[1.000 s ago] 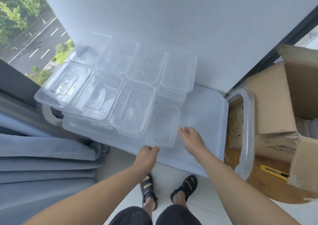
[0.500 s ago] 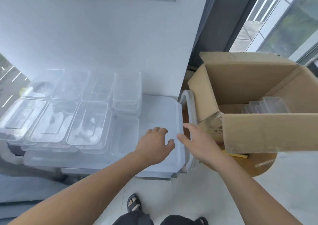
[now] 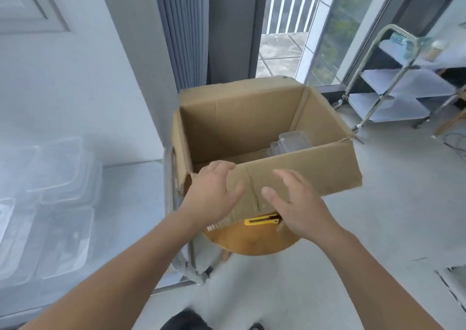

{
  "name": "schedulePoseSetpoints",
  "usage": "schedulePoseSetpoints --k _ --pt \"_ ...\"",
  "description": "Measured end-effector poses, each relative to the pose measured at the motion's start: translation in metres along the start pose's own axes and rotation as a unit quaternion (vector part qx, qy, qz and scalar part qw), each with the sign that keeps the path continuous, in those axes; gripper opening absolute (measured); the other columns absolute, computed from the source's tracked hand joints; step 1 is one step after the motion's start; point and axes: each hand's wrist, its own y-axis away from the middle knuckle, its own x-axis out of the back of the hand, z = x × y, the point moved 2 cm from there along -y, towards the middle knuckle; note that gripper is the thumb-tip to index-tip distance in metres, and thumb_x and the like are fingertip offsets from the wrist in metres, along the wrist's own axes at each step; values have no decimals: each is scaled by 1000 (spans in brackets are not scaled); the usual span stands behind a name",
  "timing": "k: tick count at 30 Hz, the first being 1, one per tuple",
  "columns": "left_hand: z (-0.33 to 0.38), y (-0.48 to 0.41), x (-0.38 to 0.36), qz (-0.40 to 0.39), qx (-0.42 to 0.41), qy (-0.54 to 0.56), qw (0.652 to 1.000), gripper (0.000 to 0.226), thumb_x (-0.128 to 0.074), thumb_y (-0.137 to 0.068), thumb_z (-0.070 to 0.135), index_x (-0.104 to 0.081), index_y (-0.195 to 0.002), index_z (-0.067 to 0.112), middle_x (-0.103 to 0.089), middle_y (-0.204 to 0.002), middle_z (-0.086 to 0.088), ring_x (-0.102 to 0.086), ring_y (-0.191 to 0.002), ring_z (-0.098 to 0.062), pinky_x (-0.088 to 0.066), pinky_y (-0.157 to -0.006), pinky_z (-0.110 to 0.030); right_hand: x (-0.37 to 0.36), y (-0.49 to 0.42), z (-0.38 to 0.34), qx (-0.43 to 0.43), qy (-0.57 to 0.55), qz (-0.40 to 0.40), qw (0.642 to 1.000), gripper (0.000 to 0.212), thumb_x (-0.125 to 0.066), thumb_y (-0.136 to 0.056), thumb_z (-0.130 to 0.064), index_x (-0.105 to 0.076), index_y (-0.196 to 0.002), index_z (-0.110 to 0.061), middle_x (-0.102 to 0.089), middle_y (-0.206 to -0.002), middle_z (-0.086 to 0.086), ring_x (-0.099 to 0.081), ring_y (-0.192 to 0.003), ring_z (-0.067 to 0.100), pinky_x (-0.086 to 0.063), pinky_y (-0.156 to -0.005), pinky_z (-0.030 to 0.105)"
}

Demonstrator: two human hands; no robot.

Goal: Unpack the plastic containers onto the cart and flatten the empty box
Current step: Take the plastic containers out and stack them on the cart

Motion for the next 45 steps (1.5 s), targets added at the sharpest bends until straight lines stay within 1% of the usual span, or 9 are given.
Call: schedulePoseSetpoints --k 10,17,20,23,25,28,31,35,45 --pt "26 -112 -33 -44 7 42 998 54 -53 -96 38 -44 -146 18 -43 -151 2 -39 -137 -16 -37 -110 -34 45 -85 44 -55 2 35 998 57 -52 -98 -50 -41 -148 -24 -42 -150 -9 -37 -139 11 -32 -108 31" --pt "30 -201 -64 -144 25 47 988 58 -52 -97 41 -40 -148 16 -43 -150 -3 -49 -127 -21 -43 -103 -36 64 -179 88 -151 65 -2 986 63 -52 -99 -47 -37 -151 -15 -41 -153 4 -42 -137 22 -36 -112 39" --pt "27 -223 -76 -180 39 50 982 57 -52 -97 40 -41 -147 15 -47 -146 -5 -49 -128 -22 -41 -105 -34 66 -220 118 -199 97 -21 975 58 -55 -95 -45 -48 -140 -9 -56 -135 9 -56 -115 26 -47 -91 38" --pt "25 -244 -90 -194 58 61 977 57 -53 -96 40 -42 -146 15 -47 -147 -5 -49 -129 -21 -41 -105 -34 61 -260 140 -217 138 -65 964 46 -61 -94 -41 -53 -122 -5 -62 -109 8 -57 -90 25 -40 -64 32" --pt "24 -256 -100 -196 73 65 976 58 -52 -96 40 -41 -147 14 -46 -148 -5 -49 -129 -21 -41 -105 -34 51 -283 153 -217 163 -98 957 45 -62 -94 -38 -52 -122 -4 -56 -99 5 -54 -85 24 -37 -59 31" --pt "22 -270 -114 -207 102 64 971 60 -52 -96 42 -40 -148 13 -45 -149 -6 -48 -132 -21 -40 -106 -34 33 -312 176 -221 185 -137 948 51 -62 -93 -42 -51 -127 -5 -57 -95 5 -56 -82 22 -42 -59 31" --pt "21 -283 -129 -212 138 66 965 61 -52 -96 42 -39 -148 13 -45 -149 -7 -47 -133 -21 -40 -107 -34 20 -336 194 -235 199 -158 938 76 -64 -89 -50 -37 -142 -2 -54 -127 15 -58 -108 32 -50 -81 37" --pt "25 -299 -150 -228 178 74 954 61 -52 -97 40 -37 -149 12 -48 -148 -8 -49 -131 -21 -42 -104 -31 7 -352 201 -231 228 -175 929 113 -73 -82 -53 -7 -154 3 -27 -153 21 -41 -134 39 -41 -102 43" --pt "23 -313 -182 -235 260 112 930 59 -58 -92 35 -45 -144 9 -55 -141 -8 -53 -126 -23 -40 -96 -26 -2 -362 200 -168 300 -176 922 138 -85 -64 -59 2 -156 -3 -17 -152 21 -33 -133 37 -43 -100 43"
